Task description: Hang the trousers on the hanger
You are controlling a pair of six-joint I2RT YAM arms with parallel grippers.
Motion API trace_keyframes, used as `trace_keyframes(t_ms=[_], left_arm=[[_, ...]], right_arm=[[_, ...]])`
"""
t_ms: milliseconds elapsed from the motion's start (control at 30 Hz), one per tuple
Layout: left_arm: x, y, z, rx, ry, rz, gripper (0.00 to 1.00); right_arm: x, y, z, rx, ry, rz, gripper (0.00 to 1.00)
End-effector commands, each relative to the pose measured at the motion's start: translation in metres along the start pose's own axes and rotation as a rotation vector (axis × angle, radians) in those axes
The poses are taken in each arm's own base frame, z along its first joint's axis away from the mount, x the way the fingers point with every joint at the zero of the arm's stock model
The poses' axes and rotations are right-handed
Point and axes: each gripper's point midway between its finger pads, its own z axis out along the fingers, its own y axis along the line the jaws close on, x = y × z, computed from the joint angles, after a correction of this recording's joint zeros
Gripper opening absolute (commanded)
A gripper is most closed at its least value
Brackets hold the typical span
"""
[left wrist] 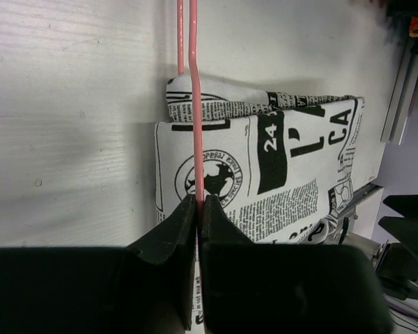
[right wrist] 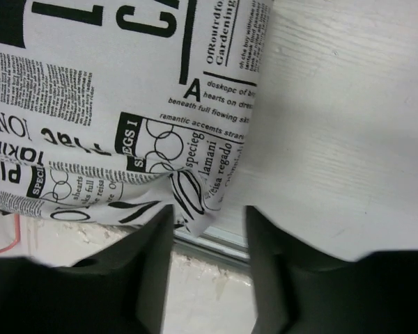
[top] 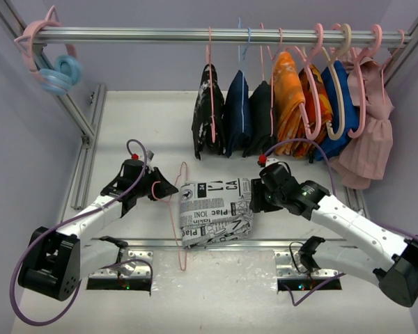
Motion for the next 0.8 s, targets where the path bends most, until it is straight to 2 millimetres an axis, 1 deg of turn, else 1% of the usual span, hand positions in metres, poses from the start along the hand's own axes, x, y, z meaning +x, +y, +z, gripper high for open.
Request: trace_keyframes(t_ms=[0, 100, 133, 200, 300, 367, 400, 433, 500, 567, 600, 667, 733, 767], left_arm=[[-0.005, 0.017, 0.002, -0.048, -0.047, 0.03, 0.0], [-0.008, 0.017, 0.0, -0.053, -0.066, 0.023, 0.0], [-0.009, 0.017, 0.0, -0.055, -0.072, 0.023, 0.0], [-0.012, 0.019, -0.002, -0.071, -0.089, 0.019, 0.0], [-0.015, 0.021, -0.003, -0.089, -0.106, 0.02, 0.0], [-0.014, 0.024, -0.003, -0.098, -0.112, 0.017, 0.0], [-0.014, 0.024, -0.002, -0.097, -0.114, 0.015, 0.0], [-0.014, 0.024, -0.002, -0.091, -0.116, 0.013, 0.0], [-0.012, 0.022, -0.001, -0.074, -0.113, 0.008, 0.0], [-0.01, 0.021, -0.001, -0.061, -0.11, 0.002, 0.0], [-0.011, 0.019, -0.002, -0.055, -0.115, 0.0, 0.0], [-0.013, 0.017, -0.003, -0.049, -0.124, 0.003, 0.0], [-0.014, 0.016, -0.005, -0.046, -0.134, 0.006, 0.0], [-0.015, 0.016, -0.005, -0.046, -0.136, 0.006, 0.0]], right_arm=[[-0.01, 0.028, 0.019, -0.113, -0.006, -0.044, 0.35], [0.0, 0.031, 0.045, -0.129, 0.025, -0.027, 0.21], [0.007, 0.032, 0.053, -0.138, 0.048, -0.018, 0.18], [0.031, 0.027, 0.068, -0.117, 0.138, 0.006, 0.11], [0.07, 0.005, 0.077, -0.05, 0.218, 0.025, 0.06], [0.081, -0.001, 0.076, -0.048, 0.227, 0.036, 0.07], [0.083, -0.001, 0.074, -0.057, 0.223, 0.036, 0.07], [0.08, 0.002, 0.07, -0.074, 0.216, 0.028, 0.07], [0.063, 0.013, 0.058, -0.121, 0.179, -0.002, 0.08], [0.047, 0.022, 0.041, -0.158, 0.146, -0.051, 0.1], [0.026, 0.033, 0.029, -0.186, 0.096, -0.063, 0.12], [-0.003, 0.044, 0.004, -0.22, 0.011, -0.09, 0.16], [-0.022, 0.05, -0.01, -0.229, -0.047, -0.102, 0.21], [-0.029, 0.049, -0.012, -0.214, -0.063, -0.11, 0.22]])
